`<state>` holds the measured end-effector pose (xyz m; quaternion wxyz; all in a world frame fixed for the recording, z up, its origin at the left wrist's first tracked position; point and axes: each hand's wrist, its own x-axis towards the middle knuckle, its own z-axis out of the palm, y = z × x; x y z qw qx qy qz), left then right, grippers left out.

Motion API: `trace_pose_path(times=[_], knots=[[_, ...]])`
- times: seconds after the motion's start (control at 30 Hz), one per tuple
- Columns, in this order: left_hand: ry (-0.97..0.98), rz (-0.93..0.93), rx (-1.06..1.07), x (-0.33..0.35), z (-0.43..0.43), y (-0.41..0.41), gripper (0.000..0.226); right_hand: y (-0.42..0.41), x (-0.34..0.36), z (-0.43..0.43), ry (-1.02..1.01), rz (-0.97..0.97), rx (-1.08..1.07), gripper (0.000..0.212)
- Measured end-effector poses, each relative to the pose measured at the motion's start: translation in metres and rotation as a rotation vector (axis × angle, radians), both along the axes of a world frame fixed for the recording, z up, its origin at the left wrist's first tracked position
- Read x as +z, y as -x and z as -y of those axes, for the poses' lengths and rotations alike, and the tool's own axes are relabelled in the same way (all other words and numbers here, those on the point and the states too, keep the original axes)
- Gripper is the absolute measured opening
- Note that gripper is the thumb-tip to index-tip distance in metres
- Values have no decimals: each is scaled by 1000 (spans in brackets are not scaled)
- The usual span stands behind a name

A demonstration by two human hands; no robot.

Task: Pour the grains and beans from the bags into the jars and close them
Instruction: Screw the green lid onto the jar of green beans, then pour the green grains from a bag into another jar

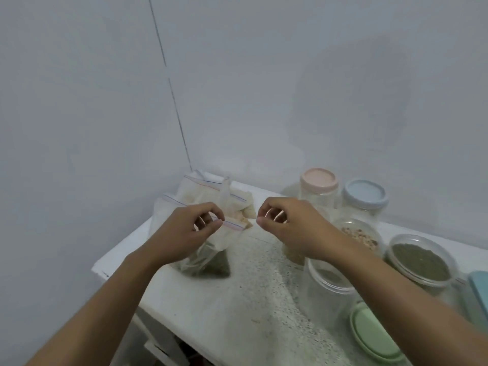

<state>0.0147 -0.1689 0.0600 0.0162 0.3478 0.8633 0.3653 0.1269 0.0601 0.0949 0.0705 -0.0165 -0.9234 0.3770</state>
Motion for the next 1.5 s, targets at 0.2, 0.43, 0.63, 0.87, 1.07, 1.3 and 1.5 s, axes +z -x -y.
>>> trace_pose_path(times=[0.2, 0.43, 0.63, 0.87, 1.07, 1.3, 1.5], knots=[[32, -24, 4, -5, 43, 58, 10, 54, -11, 53, -42, 23, 13, 13], [177, -116, -157, -19, 73, 156, 6, 131, -33, 100, -96, 94, -100, 13], [415, -162, -409, -38, 66, 219, 20, 171, -49, 123, -322, 230, -189, 30], [574, -152, -532, -48, 56, 237, 36, 187, -59, 132, -392, 374, -181, 24], [633, -130, -570, -41, 54, 233, 33, 188, -64, 143, -333, 463, -132, 31], [644, -82, -600, -47, 70, 238, 40, 183, -59, 146, -336, 488, -97, 34], [500, -86, -635, -42, 79, 238, 30, 185, -48, 145, -387, 503, -100, 42]])
